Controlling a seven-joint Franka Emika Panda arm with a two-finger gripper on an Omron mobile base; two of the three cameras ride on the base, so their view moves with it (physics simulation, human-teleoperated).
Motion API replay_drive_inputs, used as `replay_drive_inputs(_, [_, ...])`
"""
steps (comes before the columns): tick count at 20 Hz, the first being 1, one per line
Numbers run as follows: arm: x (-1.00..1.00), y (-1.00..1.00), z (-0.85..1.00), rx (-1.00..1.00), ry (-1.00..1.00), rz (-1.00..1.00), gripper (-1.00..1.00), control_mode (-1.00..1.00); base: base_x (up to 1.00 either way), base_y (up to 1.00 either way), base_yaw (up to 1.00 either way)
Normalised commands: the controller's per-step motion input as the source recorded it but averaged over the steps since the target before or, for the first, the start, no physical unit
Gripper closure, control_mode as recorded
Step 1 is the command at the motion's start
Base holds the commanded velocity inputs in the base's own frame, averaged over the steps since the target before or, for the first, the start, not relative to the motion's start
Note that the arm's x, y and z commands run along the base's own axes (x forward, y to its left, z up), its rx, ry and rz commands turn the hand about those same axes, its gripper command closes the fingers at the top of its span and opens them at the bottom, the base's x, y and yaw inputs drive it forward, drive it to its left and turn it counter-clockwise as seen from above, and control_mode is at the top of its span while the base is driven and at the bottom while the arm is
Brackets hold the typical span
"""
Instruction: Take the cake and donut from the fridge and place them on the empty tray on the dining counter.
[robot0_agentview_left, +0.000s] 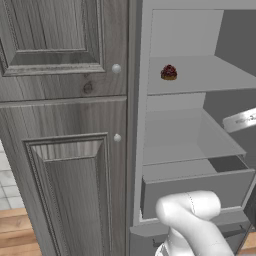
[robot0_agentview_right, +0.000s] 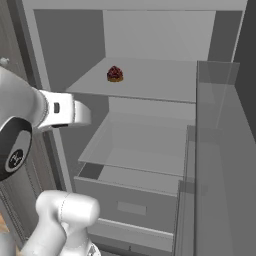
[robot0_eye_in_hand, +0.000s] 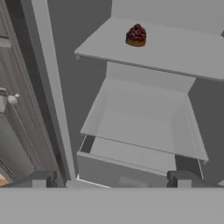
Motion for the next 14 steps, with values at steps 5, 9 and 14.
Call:
replay_drive_inputs(5, [0.61,0.07,0.23,-0.01,0.0,0.0,-1.0,-1.0,0.0,0.0,0.0])
replay_drive_inputs(9, [0.23,0.0,0.02,0.0,-0.04,0.0,-1.0,-1.0,0.0,0.0,0.0])
replay_drive_inputs(14, [0.14,0.0,0.0,0.0,-0.2,0.01,-1.0,-1.0,0.0,0.0,0.0])
